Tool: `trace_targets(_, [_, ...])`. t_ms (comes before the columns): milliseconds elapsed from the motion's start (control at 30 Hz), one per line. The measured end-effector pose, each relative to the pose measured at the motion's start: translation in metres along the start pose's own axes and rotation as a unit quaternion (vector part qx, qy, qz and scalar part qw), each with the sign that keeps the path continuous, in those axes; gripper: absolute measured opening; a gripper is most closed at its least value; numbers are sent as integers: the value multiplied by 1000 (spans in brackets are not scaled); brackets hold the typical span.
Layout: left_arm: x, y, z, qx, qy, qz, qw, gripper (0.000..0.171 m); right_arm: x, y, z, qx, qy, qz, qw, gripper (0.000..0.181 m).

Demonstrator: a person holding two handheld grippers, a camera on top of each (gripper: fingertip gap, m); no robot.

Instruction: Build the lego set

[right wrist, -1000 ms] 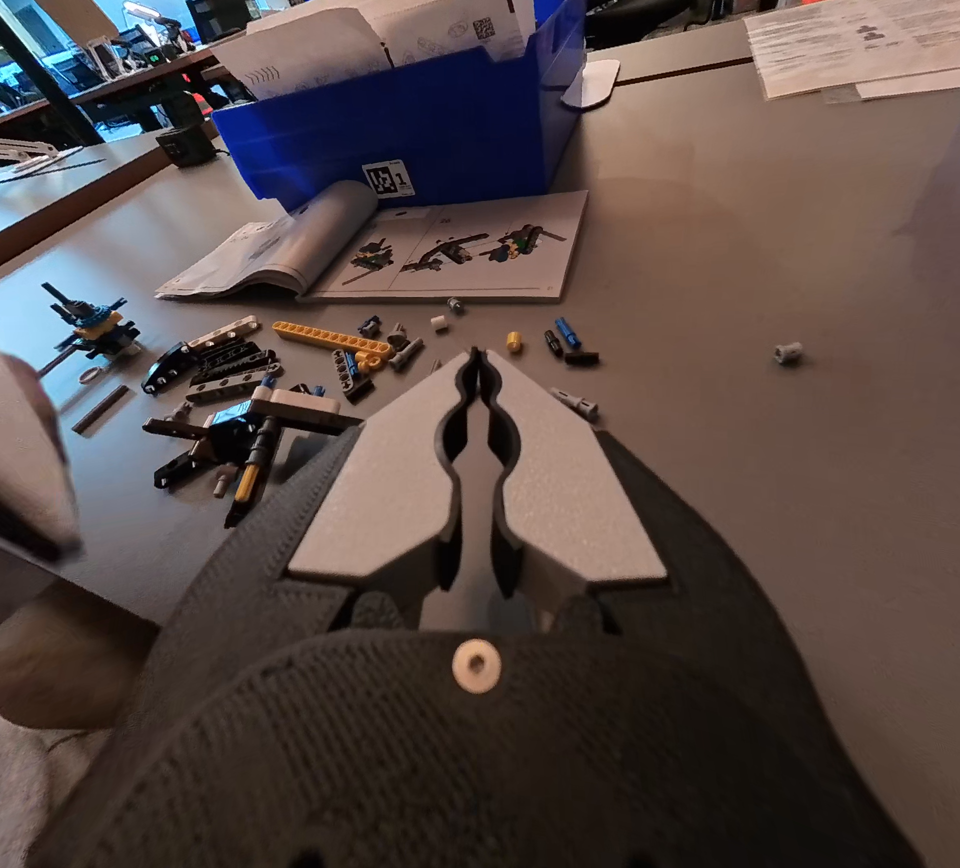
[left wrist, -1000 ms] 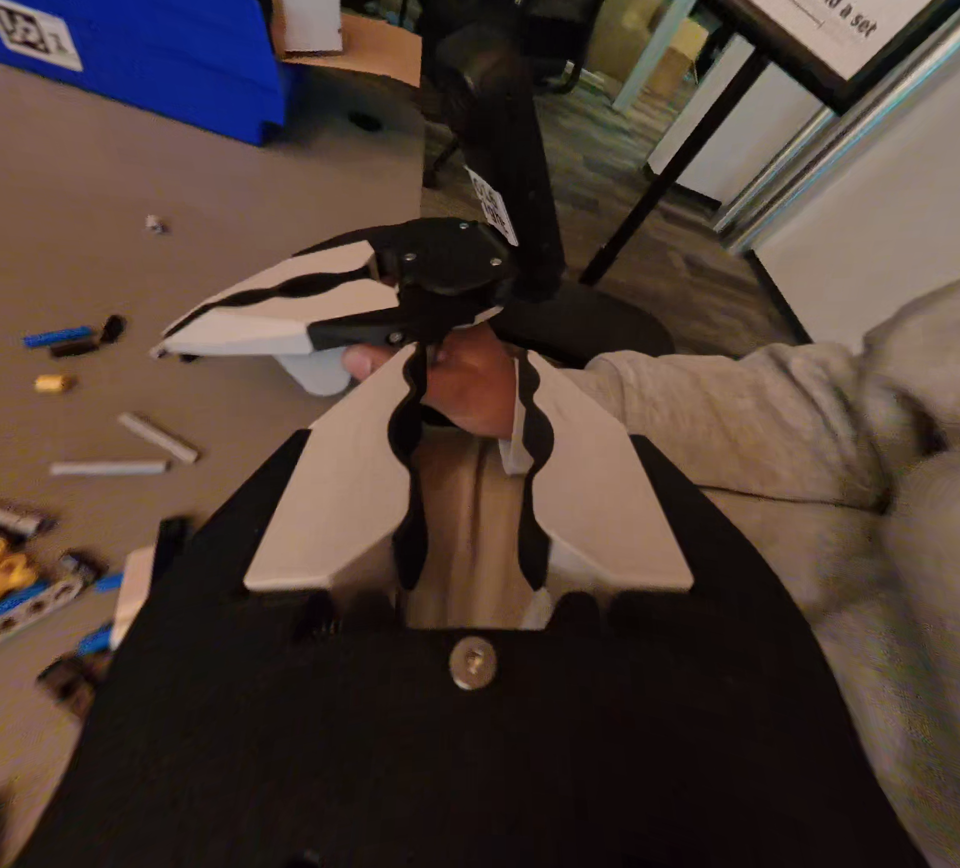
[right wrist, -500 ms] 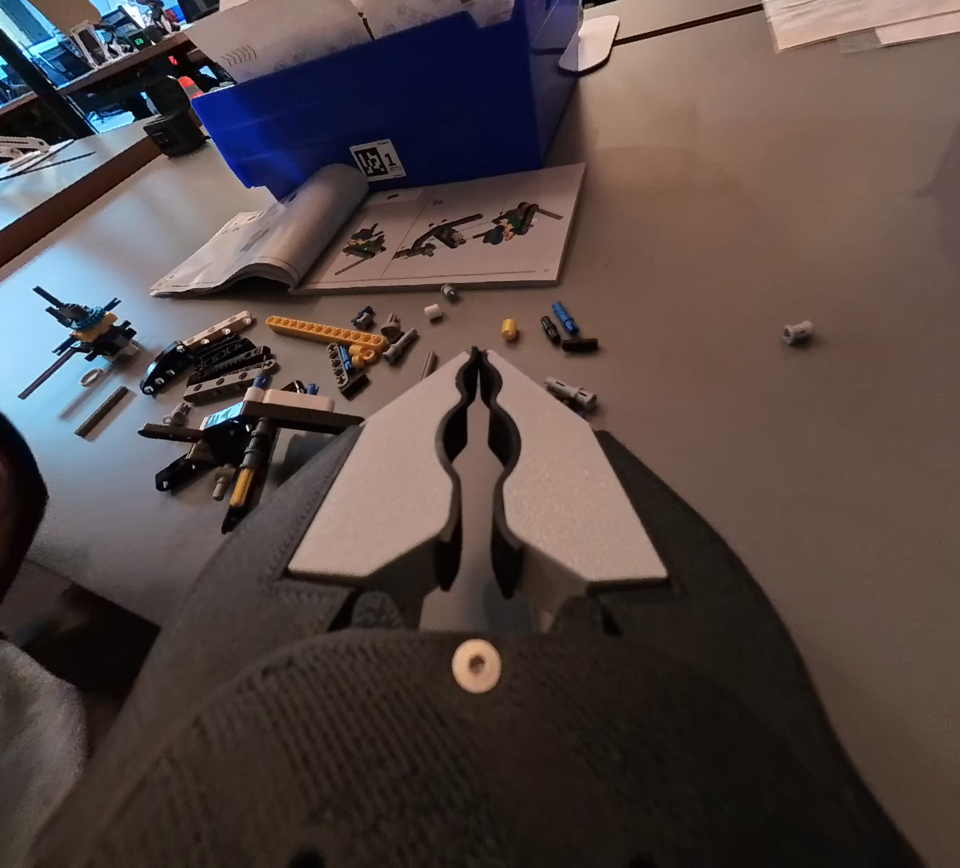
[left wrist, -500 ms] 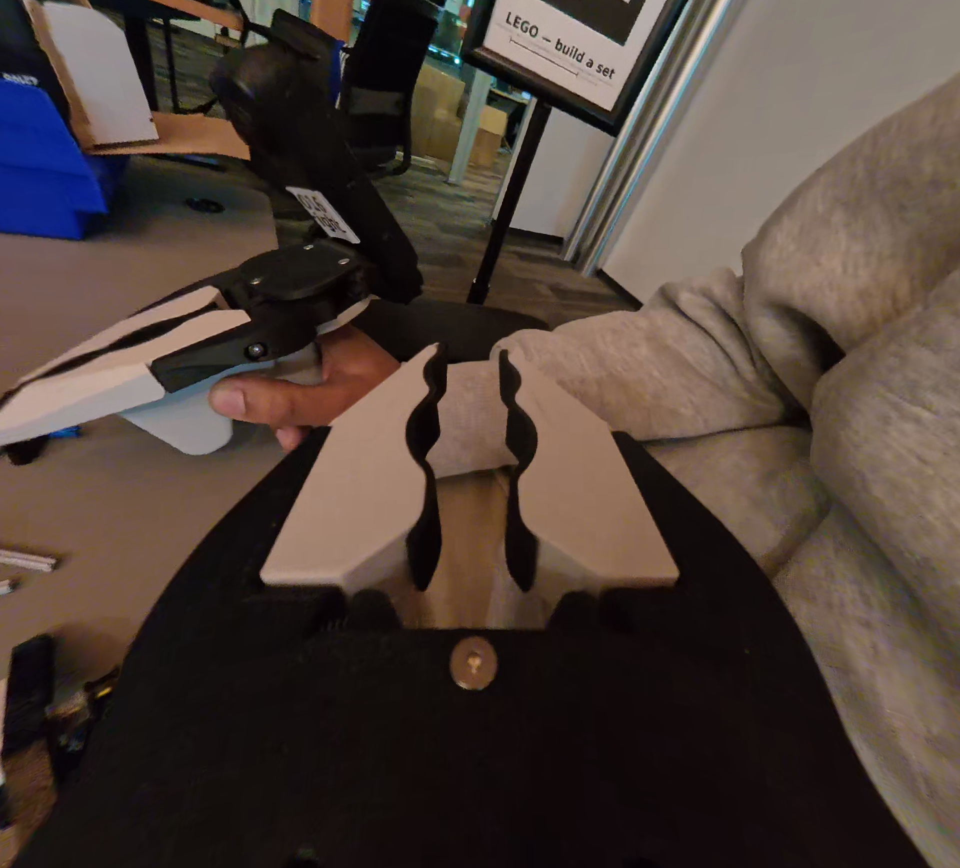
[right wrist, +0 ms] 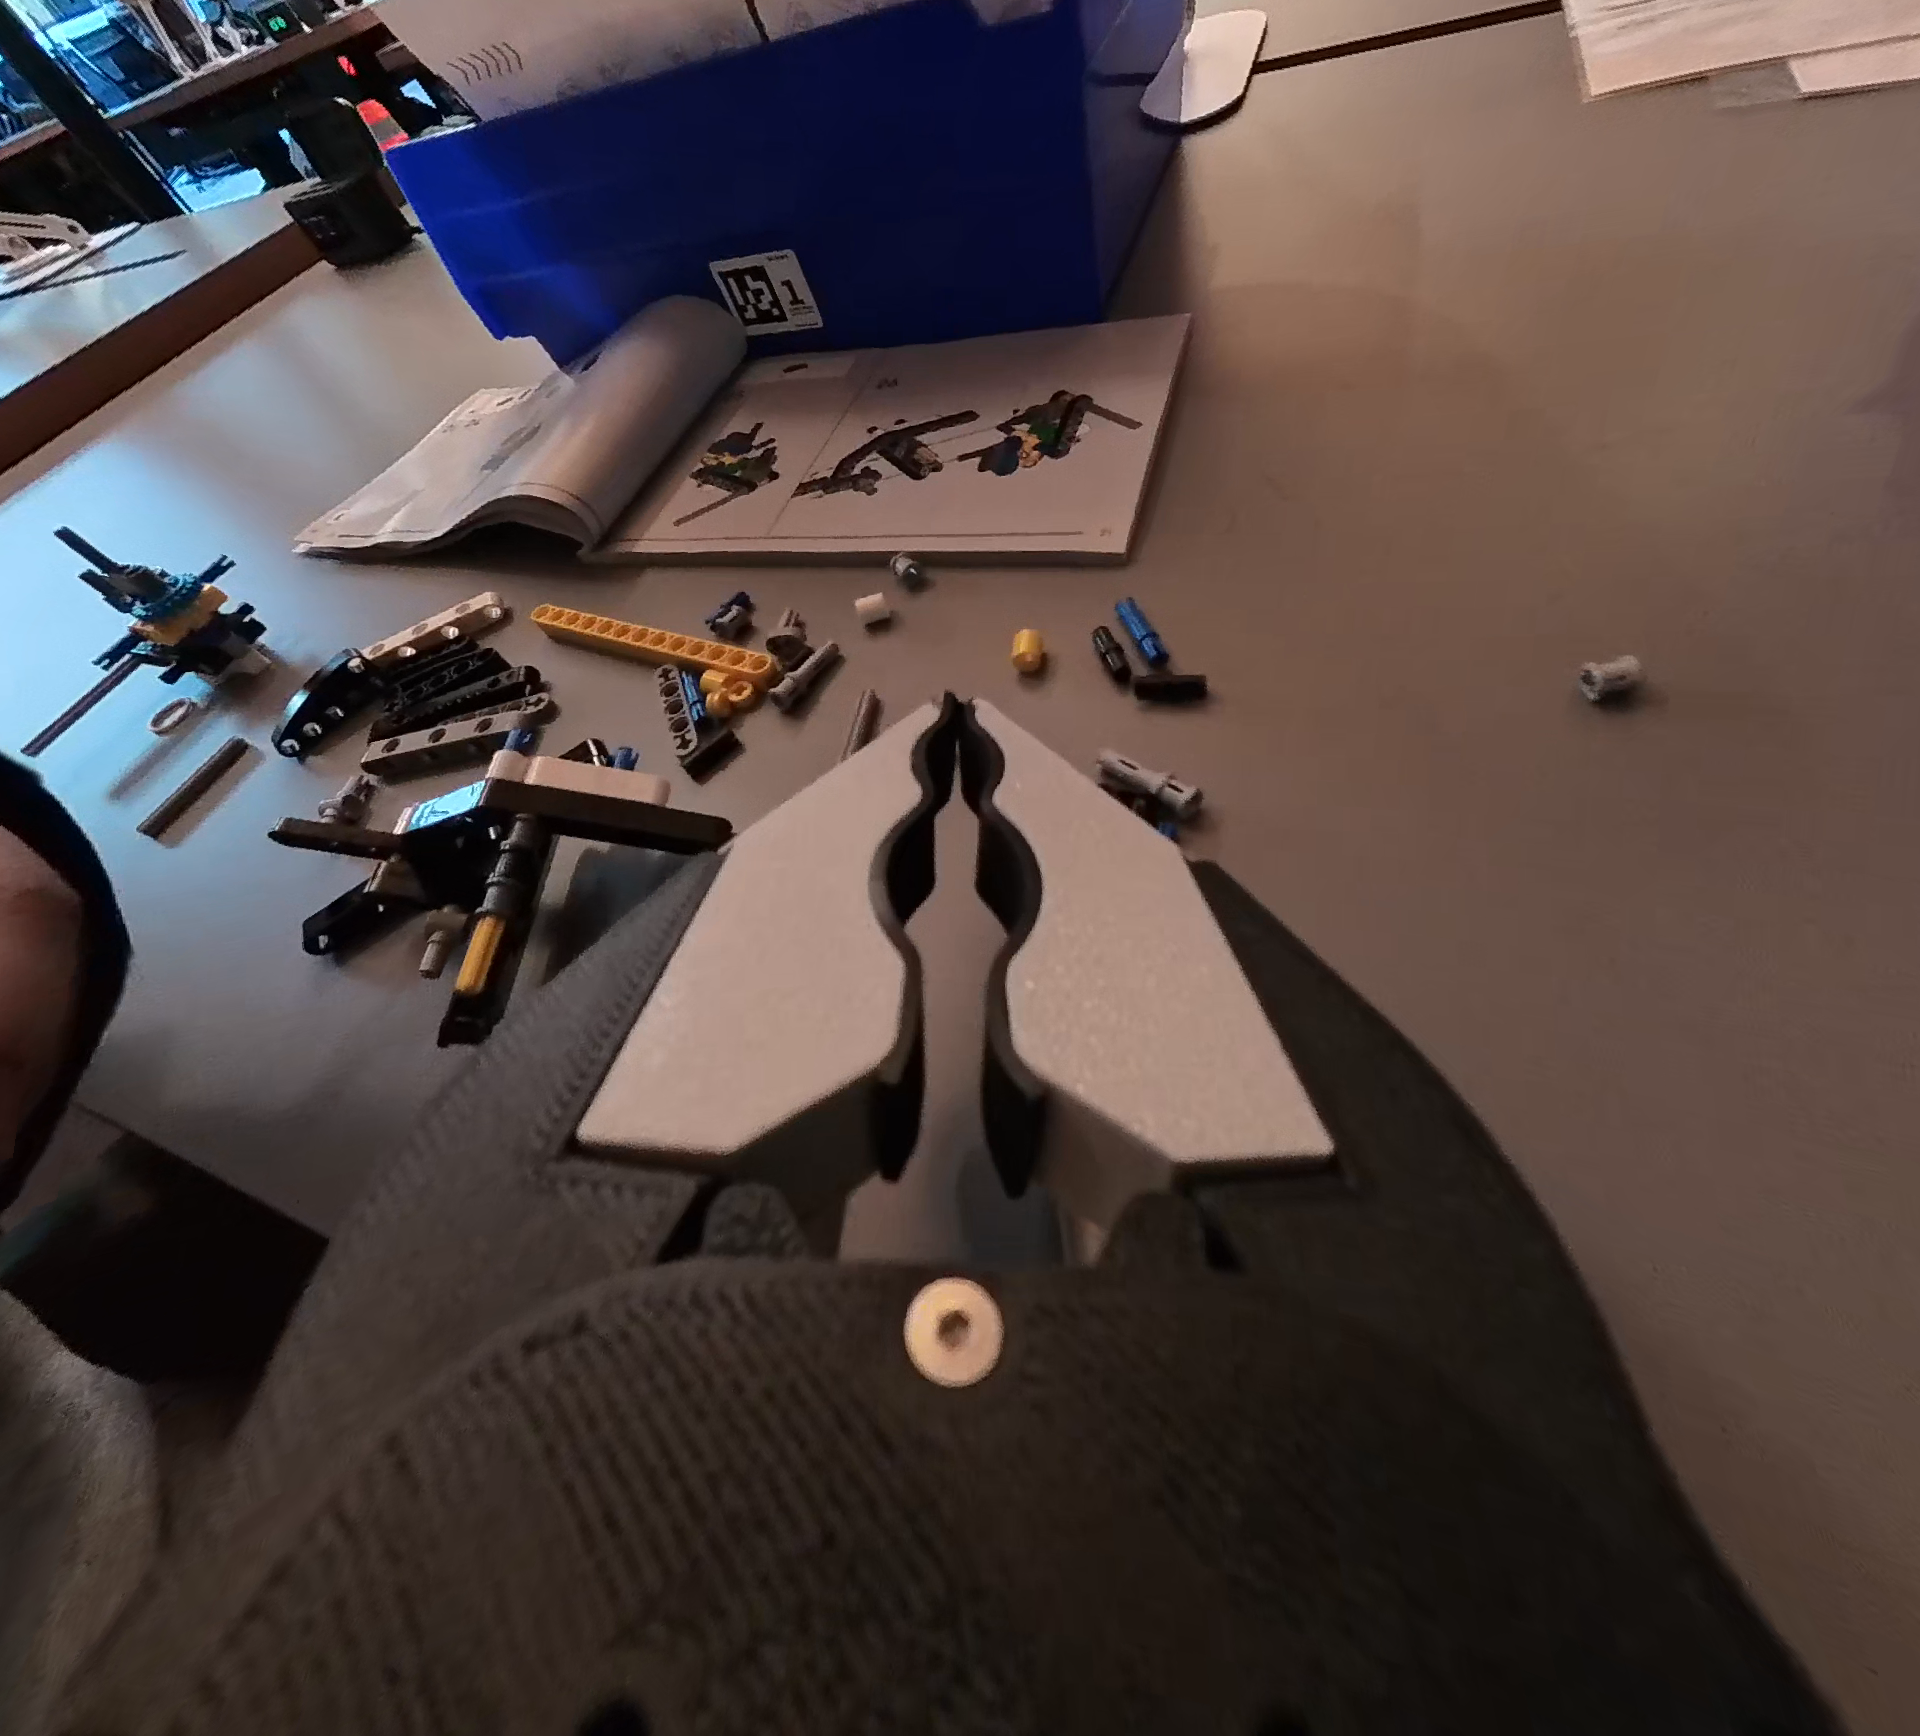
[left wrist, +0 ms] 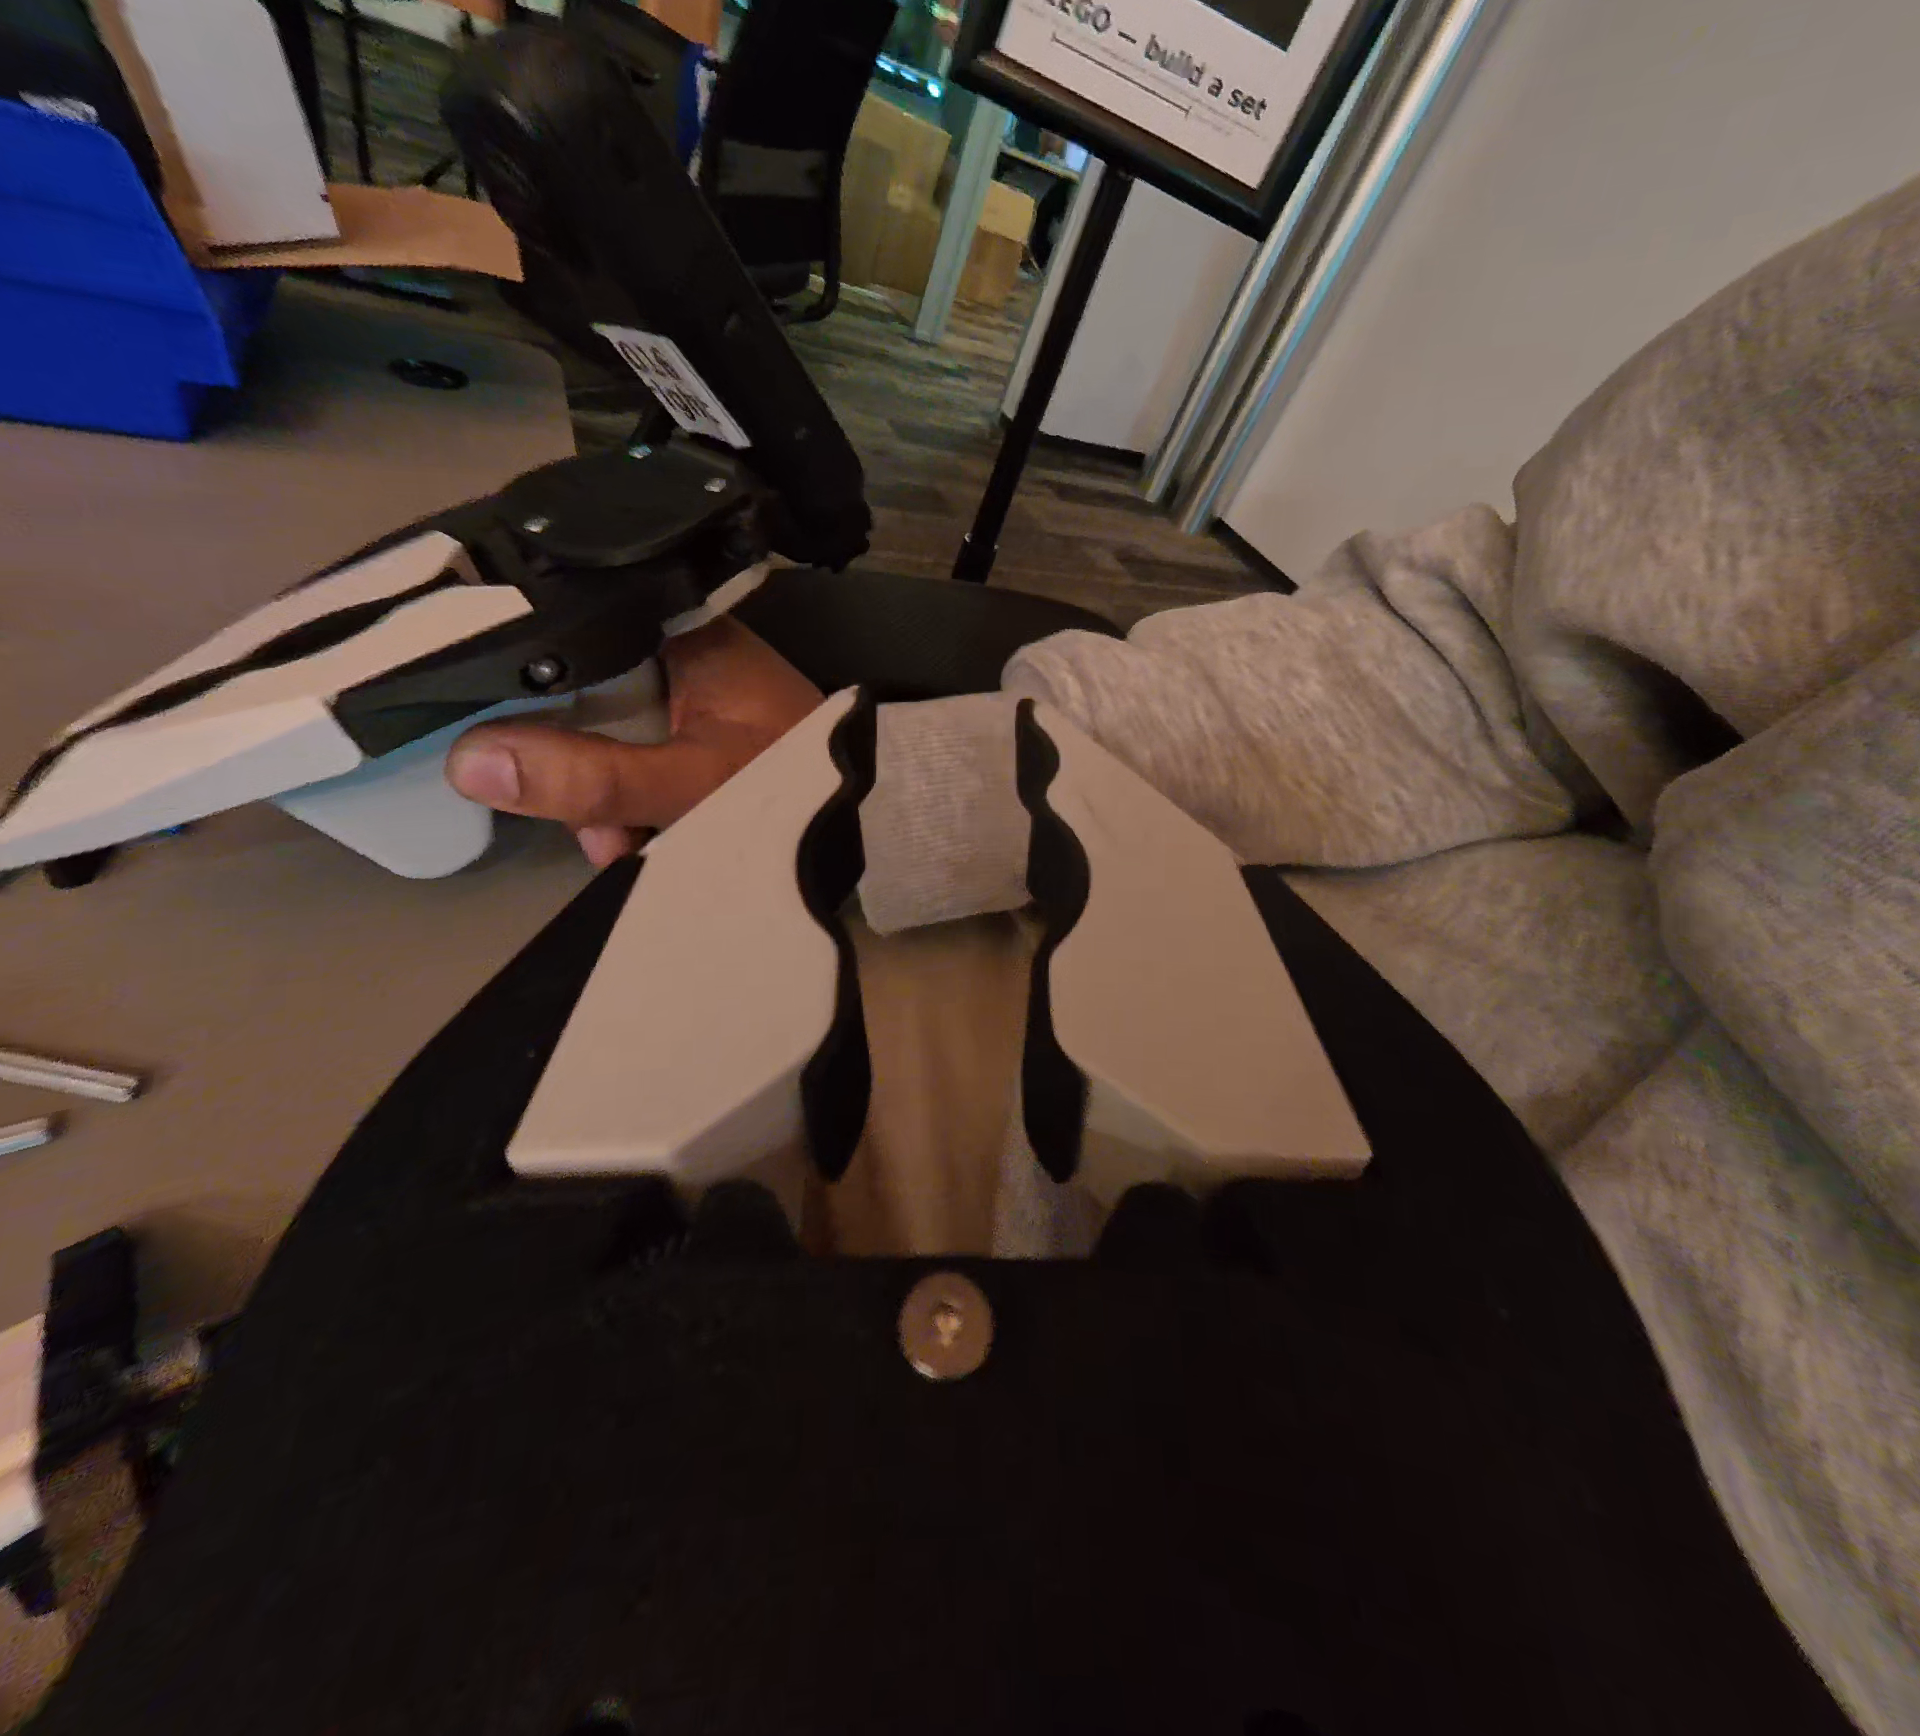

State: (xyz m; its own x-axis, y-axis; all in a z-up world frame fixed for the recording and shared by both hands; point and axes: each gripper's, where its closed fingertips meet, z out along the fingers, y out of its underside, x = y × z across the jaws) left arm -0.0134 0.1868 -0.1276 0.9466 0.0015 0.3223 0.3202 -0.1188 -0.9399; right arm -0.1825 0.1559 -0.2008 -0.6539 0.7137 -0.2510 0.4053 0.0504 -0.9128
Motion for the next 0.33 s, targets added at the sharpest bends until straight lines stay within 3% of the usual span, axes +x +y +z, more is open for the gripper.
trace_targets(133, [2,9,6,-21,3,0,1000,27,-1,0,0,0,-2,-2,1000,0])
trace_targets(333, [-1,3,1,-3,0,-9,1000,27,0,0,0,0,-1,-2,1000,0])
